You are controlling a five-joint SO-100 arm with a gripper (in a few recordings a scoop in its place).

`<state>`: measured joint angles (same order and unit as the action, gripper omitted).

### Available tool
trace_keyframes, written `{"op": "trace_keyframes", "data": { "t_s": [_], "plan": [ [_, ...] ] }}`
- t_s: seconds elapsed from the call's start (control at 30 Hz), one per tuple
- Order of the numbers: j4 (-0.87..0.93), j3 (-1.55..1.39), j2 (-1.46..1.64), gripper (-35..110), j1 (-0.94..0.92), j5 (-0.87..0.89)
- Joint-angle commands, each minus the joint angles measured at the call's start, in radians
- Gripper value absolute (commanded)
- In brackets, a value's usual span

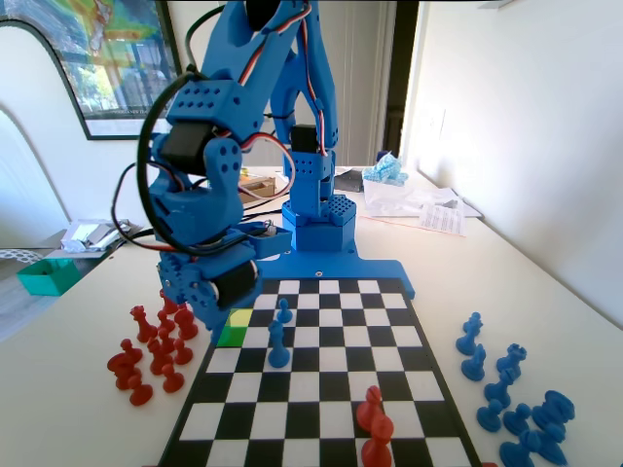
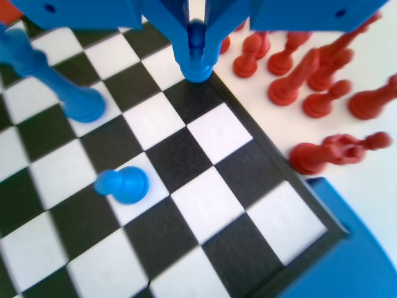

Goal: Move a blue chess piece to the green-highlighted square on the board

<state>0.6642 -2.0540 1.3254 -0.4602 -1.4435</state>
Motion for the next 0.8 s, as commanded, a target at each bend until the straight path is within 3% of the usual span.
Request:
{"op": "trace_keyframes", "data": {
  "t_s": [0.0,0.37,0.77],
  "plan": [
    [-0.018,-0.026,0.035,1,-0.003,-0.021],
    [-0.054,-0.075,0.035,1,0.005,-0.032],
    [-0.044,-0.044,0.044,14,0.005,-0.037]
  ]
}}
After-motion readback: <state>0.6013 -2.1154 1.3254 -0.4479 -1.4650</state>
